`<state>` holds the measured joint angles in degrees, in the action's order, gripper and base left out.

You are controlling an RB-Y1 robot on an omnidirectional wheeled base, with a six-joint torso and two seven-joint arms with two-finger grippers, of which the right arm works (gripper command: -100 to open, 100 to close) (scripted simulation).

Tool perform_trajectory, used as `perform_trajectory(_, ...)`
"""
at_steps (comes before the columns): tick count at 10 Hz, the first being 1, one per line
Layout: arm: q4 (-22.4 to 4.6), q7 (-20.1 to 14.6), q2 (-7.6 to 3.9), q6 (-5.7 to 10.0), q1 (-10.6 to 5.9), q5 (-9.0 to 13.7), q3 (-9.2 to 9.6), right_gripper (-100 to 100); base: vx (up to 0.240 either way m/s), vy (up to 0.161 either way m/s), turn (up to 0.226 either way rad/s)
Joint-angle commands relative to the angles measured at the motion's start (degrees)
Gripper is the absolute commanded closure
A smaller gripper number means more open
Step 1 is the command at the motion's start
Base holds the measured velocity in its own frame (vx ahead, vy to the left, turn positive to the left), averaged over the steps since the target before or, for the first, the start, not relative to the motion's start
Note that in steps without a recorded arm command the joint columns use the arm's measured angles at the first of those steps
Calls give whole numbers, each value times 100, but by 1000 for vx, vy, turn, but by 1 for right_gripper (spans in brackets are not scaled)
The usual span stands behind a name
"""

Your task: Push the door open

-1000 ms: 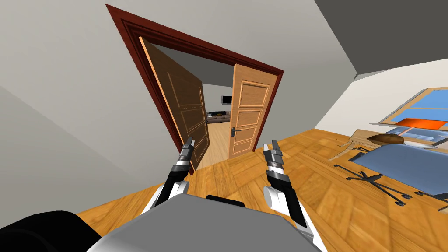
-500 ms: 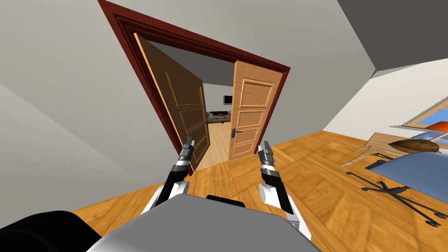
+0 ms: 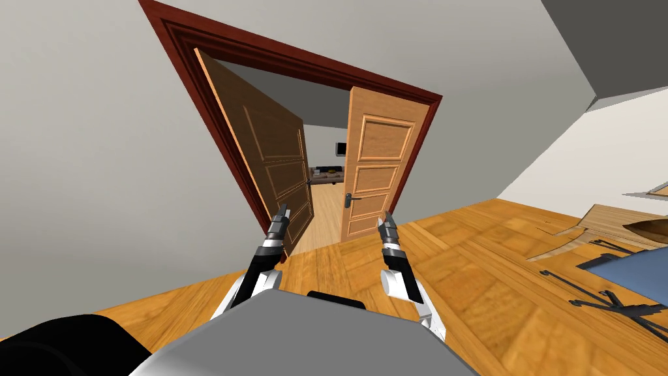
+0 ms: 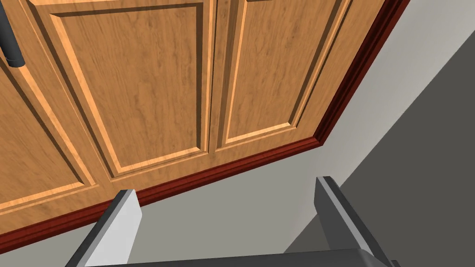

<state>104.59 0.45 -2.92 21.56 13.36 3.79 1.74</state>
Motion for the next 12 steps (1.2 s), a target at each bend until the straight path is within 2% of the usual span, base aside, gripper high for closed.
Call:
perform_trajectory(1, -286, -40, 7, -4, -135, -23, 62, -100, 90, -108, 77)
perform_trajectory(6, -1133, -176, 14, -80, -578, -71, 218, -100, 83, -88, 85)
perform_trajectory(7, -1154, -176, 14, -80, -578, -71, 218, -100, 52, -58, 27)
perform_trajectory(12, -1958, -305, 68, -152, -1000, -117, 367, -100, 72, -84, 76)
